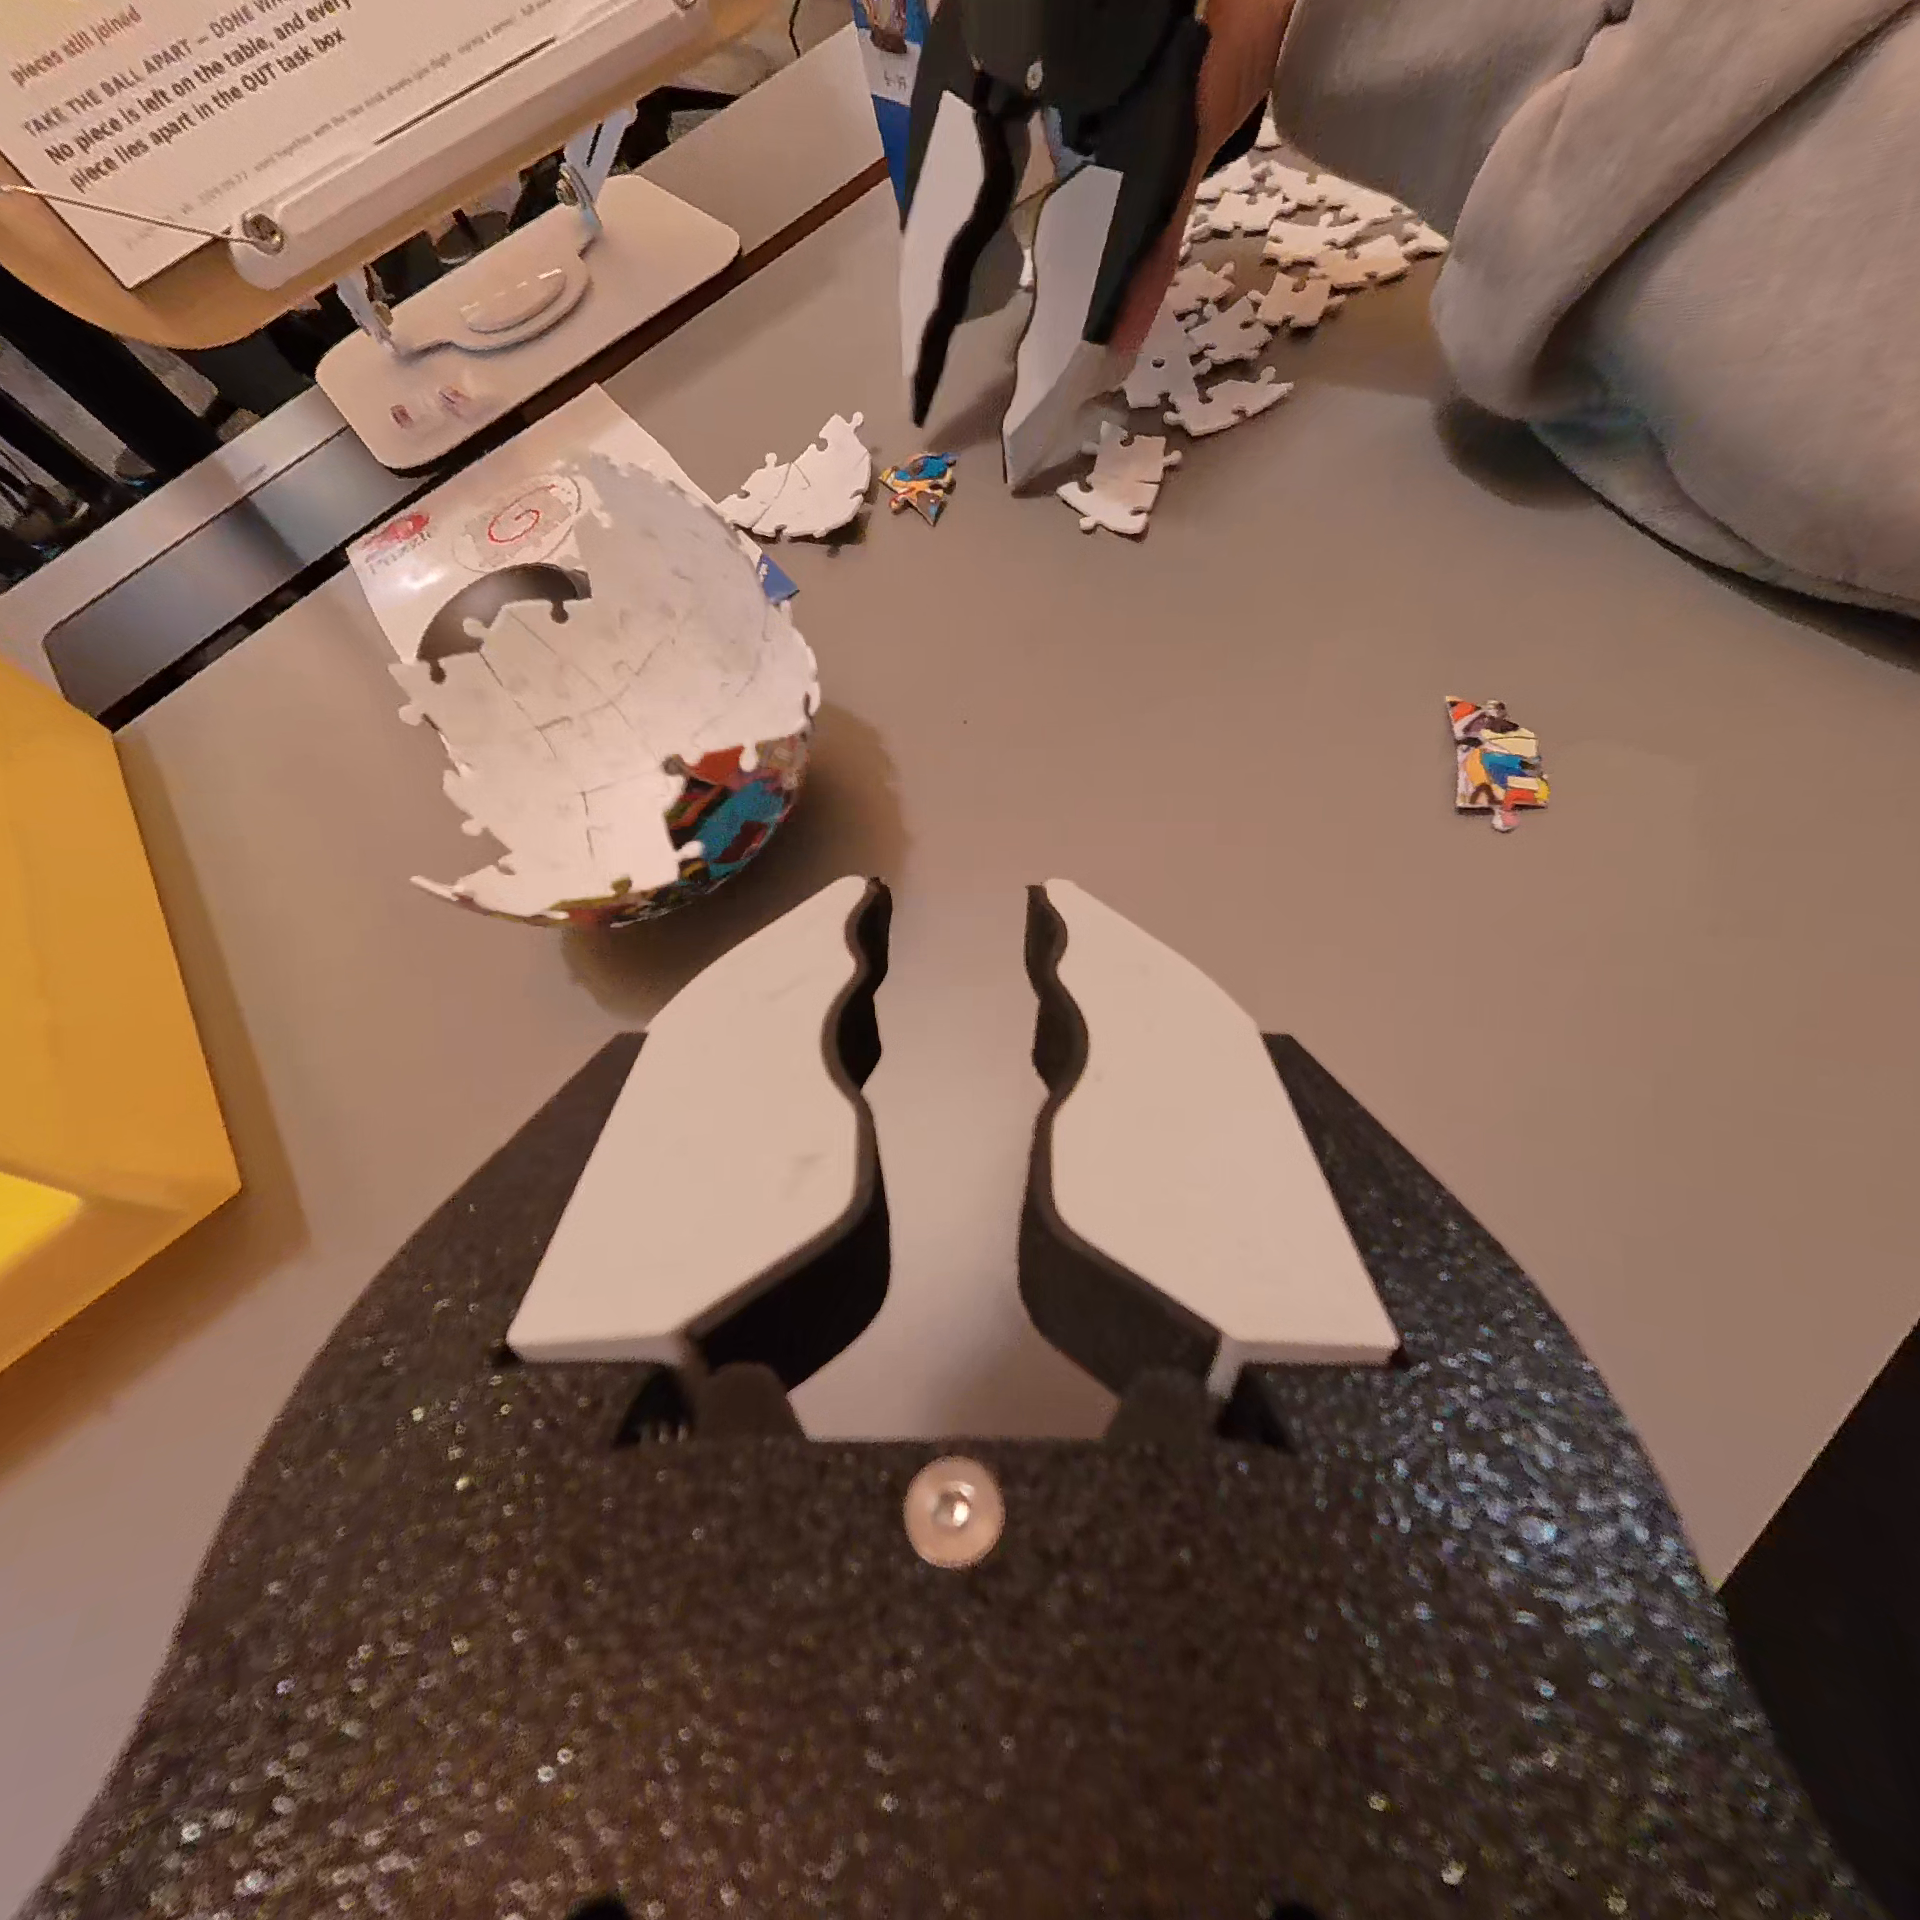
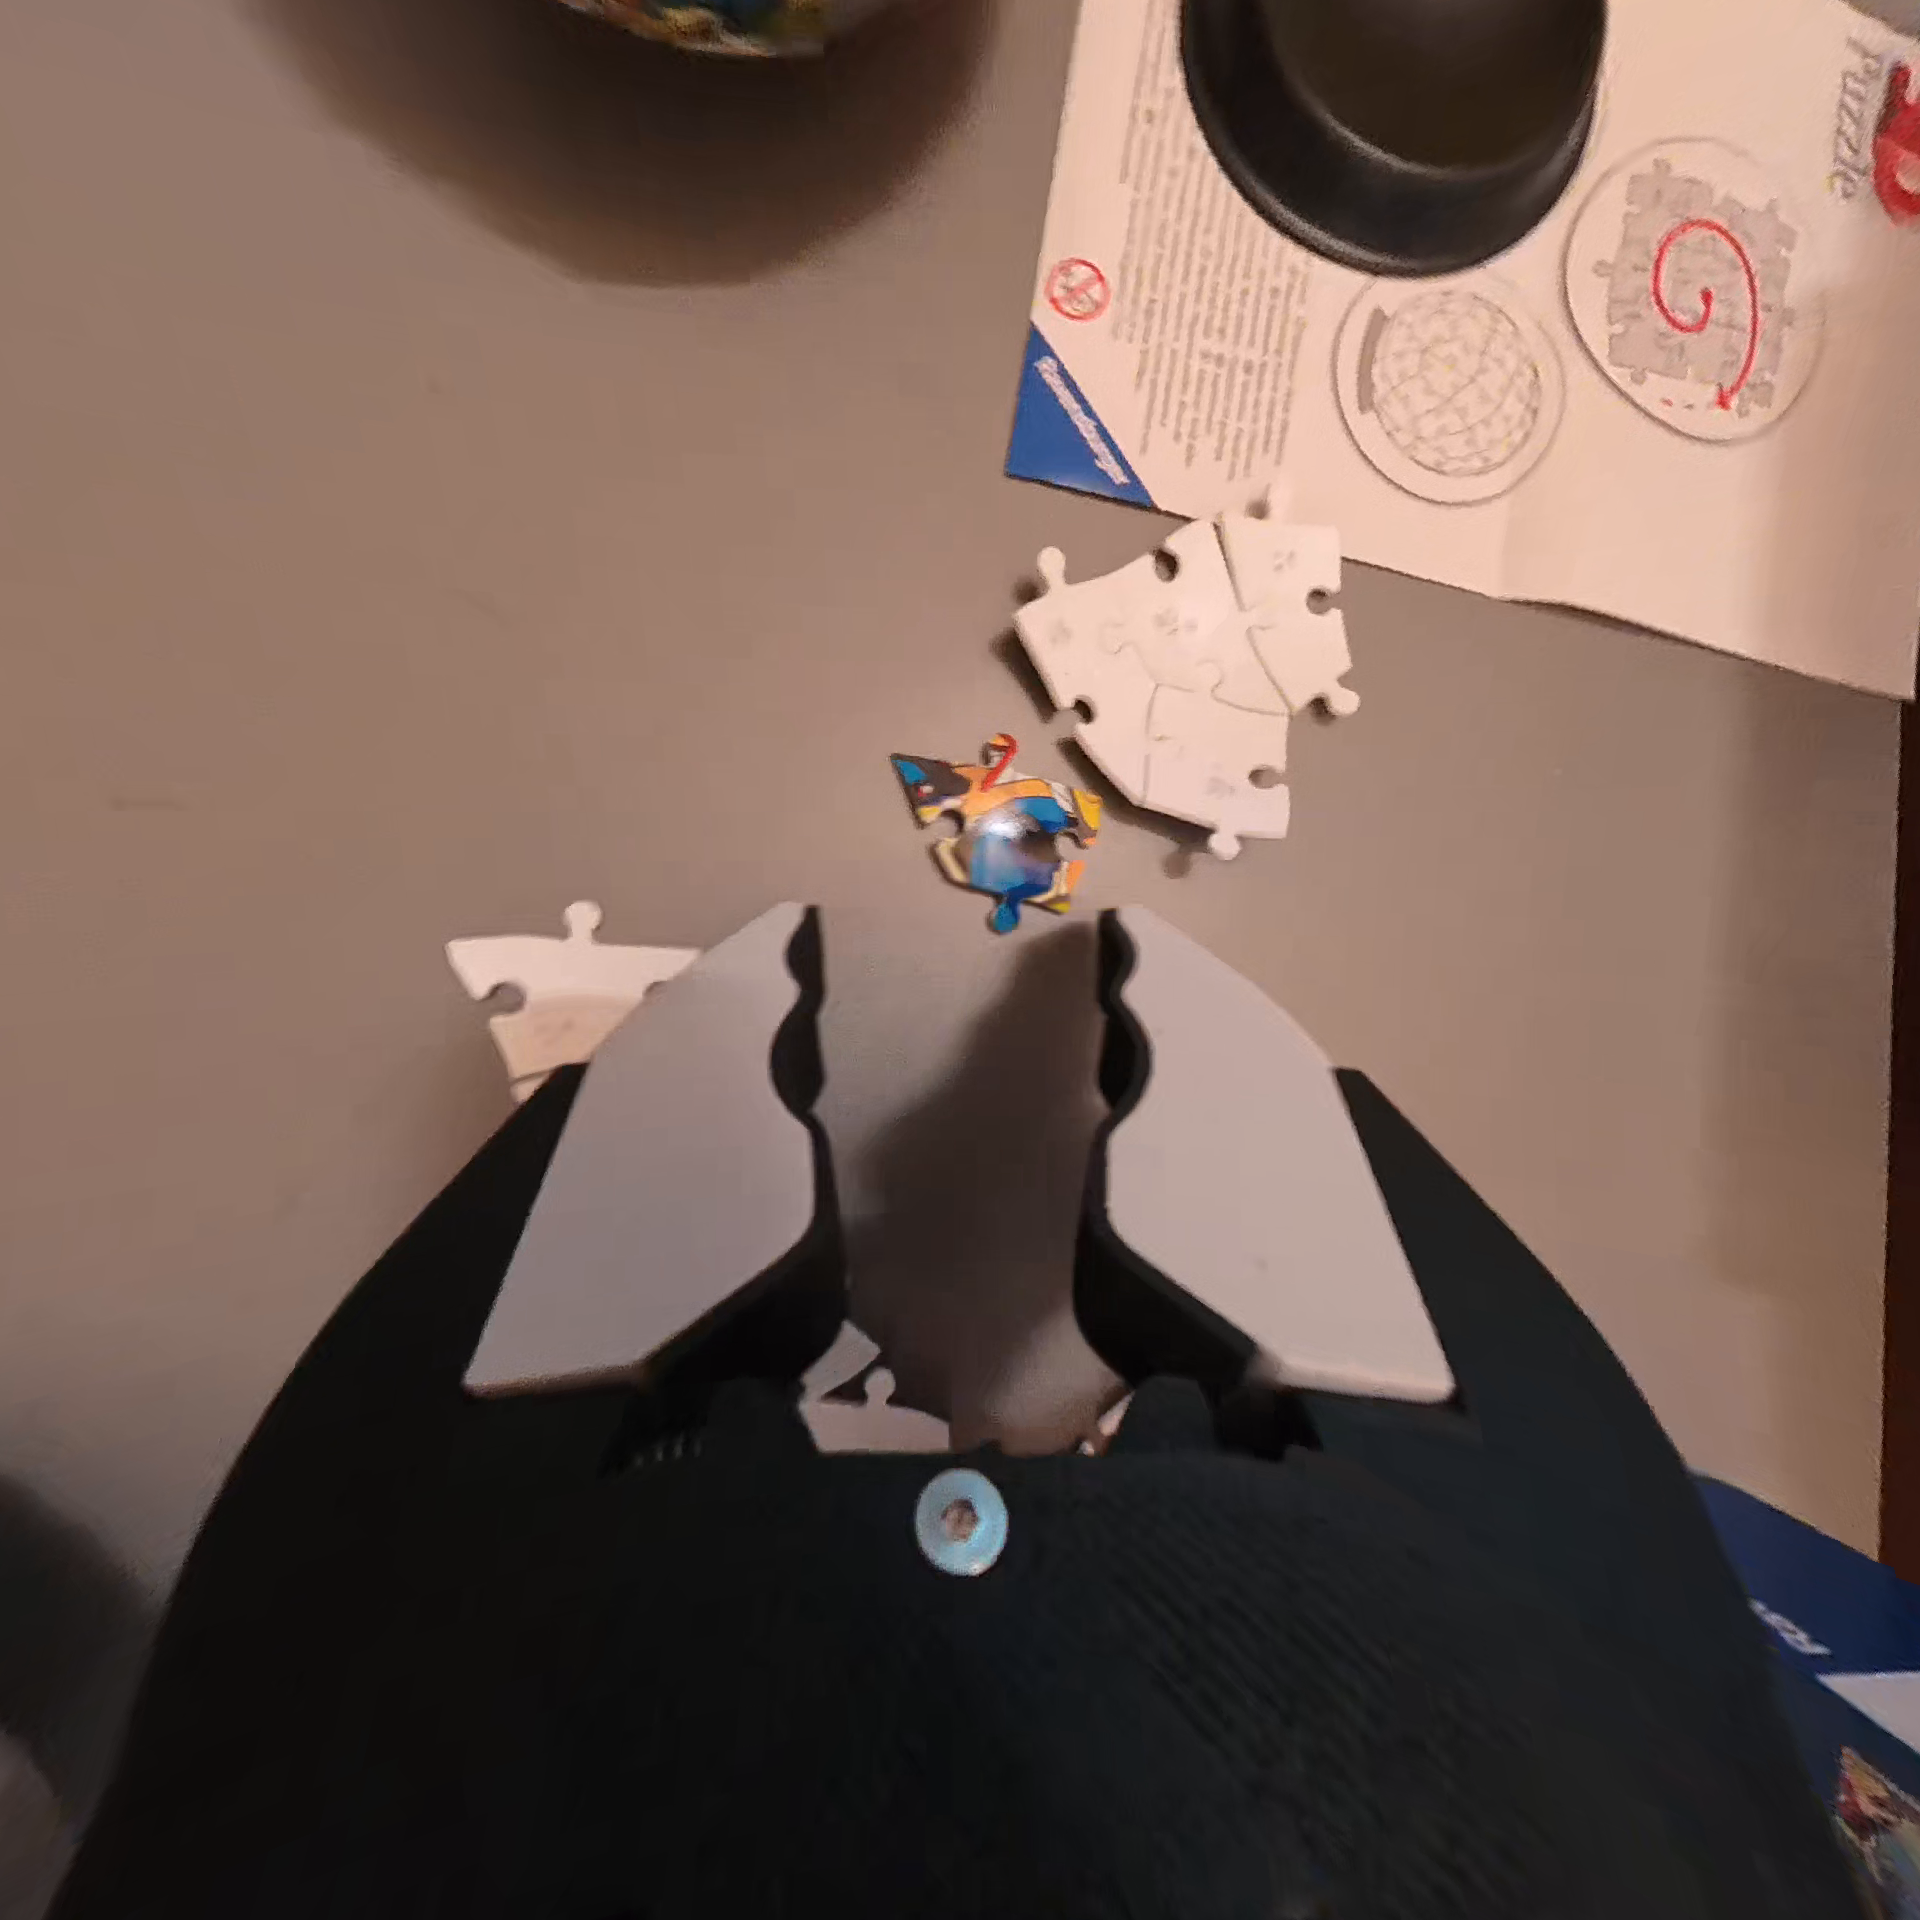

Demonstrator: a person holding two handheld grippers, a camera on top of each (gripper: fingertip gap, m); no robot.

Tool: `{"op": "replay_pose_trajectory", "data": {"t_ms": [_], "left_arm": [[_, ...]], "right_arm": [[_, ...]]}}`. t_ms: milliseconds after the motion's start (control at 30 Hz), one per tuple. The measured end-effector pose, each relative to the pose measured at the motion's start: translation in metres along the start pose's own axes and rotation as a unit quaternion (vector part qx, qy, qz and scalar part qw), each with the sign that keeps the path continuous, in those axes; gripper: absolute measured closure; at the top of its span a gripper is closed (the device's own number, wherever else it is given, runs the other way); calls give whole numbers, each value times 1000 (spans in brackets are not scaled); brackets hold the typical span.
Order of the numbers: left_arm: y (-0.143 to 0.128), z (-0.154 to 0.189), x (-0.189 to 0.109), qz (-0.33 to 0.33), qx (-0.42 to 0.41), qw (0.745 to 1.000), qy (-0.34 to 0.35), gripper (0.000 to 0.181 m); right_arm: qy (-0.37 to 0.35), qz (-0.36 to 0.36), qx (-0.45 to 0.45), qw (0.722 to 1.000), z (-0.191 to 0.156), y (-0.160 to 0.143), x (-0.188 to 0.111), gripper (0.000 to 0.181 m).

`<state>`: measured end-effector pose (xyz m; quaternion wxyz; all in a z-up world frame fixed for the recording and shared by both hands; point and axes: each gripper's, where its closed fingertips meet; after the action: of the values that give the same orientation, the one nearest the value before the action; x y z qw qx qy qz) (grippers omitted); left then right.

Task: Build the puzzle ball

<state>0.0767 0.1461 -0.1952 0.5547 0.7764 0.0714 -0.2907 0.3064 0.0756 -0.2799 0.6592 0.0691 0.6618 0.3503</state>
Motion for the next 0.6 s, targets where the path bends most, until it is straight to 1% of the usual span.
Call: {"op": "replay_pose_trajectory", "data": {"t_ms": [33,133,200,233,300,533,600], "left_arm": [[-1,1,1,-1,-2,1000,-2,156],[-5,4,4,-6,-6,1000,-5,156],[-6,5,5,-6,-7,1000,-8,157],[-6,5,5,-6,-7,1000,-9,157],[-6,6,7,-6,-8,1000,-11,157],[-8,11,12,-10,-11,1000,-20,156],[-8,12,13,-10,-6,1000,-20,156]], "right_arm": [[-3,0,16,1000,3,2,3,123],[5,24,41,999,4,11,10,120],[29,29,53,998,-2,13,13,131],[34,29,63,997,-3,12,13,133],[38,34,59,997,-3,12,12,155],[81,25,57,995,-17,10,6,158],[88,46,55,994,-19,17,0,160]]}}
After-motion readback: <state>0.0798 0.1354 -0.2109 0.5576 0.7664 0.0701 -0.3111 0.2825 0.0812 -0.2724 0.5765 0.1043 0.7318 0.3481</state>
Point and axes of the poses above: each gripper's, where its closed fingertips meet, x out along the fingers, y out of its top, z = x × y across the jaws, and after that the axes turned 2 degrees about x, right-handed
